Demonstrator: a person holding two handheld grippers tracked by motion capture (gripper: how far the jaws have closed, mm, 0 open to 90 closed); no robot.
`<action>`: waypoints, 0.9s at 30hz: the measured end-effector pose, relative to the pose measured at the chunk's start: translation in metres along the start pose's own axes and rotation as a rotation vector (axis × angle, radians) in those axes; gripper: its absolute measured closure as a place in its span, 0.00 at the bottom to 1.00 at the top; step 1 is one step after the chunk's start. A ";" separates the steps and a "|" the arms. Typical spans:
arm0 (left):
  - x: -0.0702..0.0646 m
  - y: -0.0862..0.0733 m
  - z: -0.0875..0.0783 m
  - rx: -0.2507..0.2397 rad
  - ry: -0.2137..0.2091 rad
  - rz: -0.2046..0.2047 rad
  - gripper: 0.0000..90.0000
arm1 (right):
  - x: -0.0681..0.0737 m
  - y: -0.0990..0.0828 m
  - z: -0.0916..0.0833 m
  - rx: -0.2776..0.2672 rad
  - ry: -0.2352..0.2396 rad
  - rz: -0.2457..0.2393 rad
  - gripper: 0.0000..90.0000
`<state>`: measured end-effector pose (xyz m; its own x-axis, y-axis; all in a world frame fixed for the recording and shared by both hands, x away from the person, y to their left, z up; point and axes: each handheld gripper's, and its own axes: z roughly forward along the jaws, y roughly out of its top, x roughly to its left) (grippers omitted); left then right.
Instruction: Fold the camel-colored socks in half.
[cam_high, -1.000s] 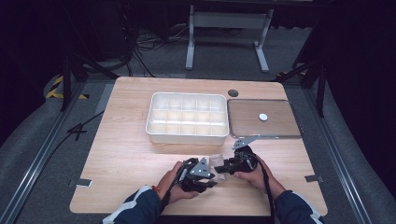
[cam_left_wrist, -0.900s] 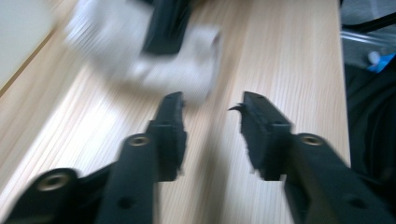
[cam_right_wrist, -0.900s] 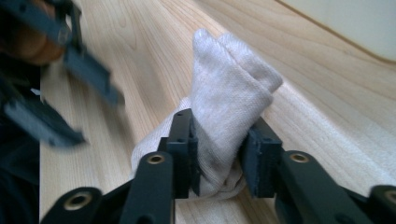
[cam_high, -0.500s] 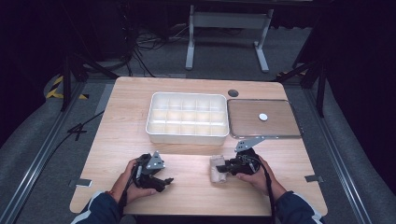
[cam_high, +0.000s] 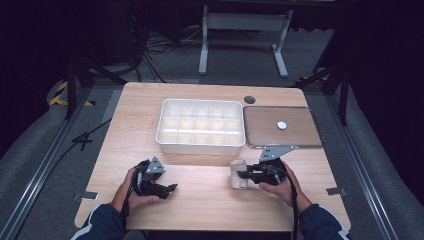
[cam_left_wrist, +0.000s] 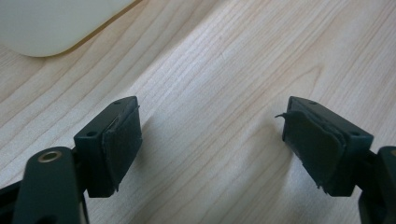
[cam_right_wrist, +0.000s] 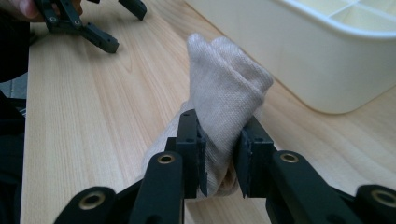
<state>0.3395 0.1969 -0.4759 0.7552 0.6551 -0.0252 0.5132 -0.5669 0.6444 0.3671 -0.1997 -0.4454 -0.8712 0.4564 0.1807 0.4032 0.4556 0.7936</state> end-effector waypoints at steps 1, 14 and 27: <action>0.000 0.000 0.001 -0.012 0.003 0.000 0.22 | 0.000 0.001 -0.002 -0.006 -0.010 -0.008 0.82; 0.001 -0.001 0.008 -0.057 0.016 0.012 0.16 | -0.001 0.007 -0.023 -0.060 -0.079 -0.030 0.82; 0.001 0.000 0.008 -0.059 0.012 0.014 0.16 | -0.001 0.010 -0.034 -0.092 -0.146 -0.056 0.82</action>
<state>0.3435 0.1938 -0.4826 0.7566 0.6538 -0.0068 0.4778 -0.5459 0.6882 0.3623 -0.2212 -0.4175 -0.8390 0.5415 0.0533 0.3219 0.4151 0.8509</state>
